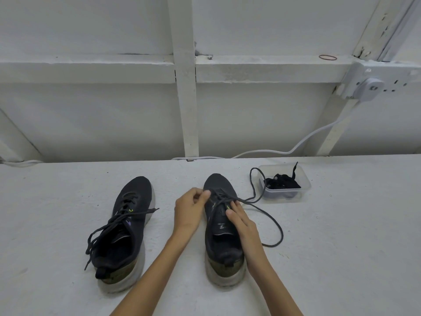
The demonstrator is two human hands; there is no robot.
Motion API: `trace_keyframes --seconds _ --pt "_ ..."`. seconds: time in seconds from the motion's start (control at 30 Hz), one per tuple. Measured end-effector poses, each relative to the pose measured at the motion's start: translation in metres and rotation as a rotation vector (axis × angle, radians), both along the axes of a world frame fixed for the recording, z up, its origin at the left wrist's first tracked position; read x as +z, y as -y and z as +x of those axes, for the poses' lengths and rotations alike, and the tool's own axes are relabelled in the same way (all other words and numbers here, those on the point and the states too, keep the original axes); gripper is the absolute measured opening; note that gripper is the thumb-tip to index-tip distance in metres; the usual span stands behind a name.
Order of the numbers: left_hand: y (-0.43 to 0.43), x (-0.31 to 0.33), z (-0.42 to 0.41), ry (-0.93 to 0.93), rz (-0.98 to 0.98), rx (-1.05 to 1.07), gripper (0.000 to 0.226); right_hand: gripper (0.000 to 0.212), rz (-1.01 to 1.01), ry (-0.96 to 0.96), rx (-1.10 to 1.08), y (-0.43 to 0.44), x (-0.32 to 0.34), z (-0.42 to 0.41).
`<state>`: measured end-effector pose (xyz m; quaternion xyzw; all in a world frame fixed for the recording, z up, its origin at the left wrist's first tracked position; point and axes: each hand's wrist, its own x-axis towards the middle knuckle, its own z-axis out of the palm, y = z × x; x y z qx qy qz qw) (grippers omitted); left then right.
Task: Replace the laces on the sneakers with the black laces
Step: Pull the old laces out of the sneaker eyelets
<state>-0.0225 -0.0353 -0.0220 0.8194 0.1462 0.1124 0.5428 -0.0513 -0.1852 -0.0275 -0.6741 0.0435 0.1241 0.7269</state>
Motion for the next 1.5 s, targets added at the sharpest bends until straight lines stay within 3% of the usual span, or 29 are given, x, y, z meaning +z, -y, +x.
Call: trace_keyframes --seconds 0.1,0.23,0.37,0.43,0.57,0.7,0.83,1.07,1.2,1.3,1.4,1.5 --pt "-0.011 0.01 0.008 0.018 -0.06 0.064 0.024 0.056 0.007 -0.009 0.006 0.0 -0.001 -0.001" --pt "-0.005 0.005 -0.001 -0.082 -0.119 -0.025 0.037 0.053 0.018 0.001 0.008 0.0 -0.001 0.0" --pt "-0.001 -0.001 -0.008 -0.071 -0.067 -0.104 0.013 0.052 0.037 -0.004 0.003 0.001 -0.001 0.0" --pt "-0.008 0.004 -0.001 -0.017 -0.071 -0.022 0.014 0.053 0.041 -0.005 0.0 0.001 -0.001 0.0" --pt "-0.032 0.019 0.012 0.069 -0.284 0.172 0.022 0.052 0.057 -0.004 -0.003 0.0 -0.001 -0.002" --pt "-0.016 0.013 -0.002 -0.092 -0.261 0.008 0.028 0.052 0.058 0.006 -0.004 0.0 -0.001 -0.001" --pt "-0.004 -0.005 -0.011 -0.091 -0.176 -0.144 0.011 0.052 0.072 0.006 -0.009 0.0 -0.002 -0.001" --pt "-0.02 0.021 0.002 0.144 -0.428 0.234 0.023 0.052 0.076 0.004 -0.02 -0.002 -0.002 -0.003" --pt "-0.001 0.008 -0.009 -0.02 -0.382 -0.016 0.023 0.051 0.076 0.015 -0.025 -0.001 -0.002 -0.002" --pt "0.004 -0.005 -0.01 -0.033 -0.238 -0.109 0.005 0.051 0.081 0.017 -0.026 -0.001 -0.001 -0.002" --pt "-0.006 0.006 -0.002 0.089 -0.248 0.043 0.009 0.047 0.078 0.02 -0.027 -0.002 0.0 -0.003" --pt "-0.022 0.023 0.005 0.247 -0.387 0.238 0.01 0.023 0.057 0.034 -0.053 -0.002 0.0 -0.004"
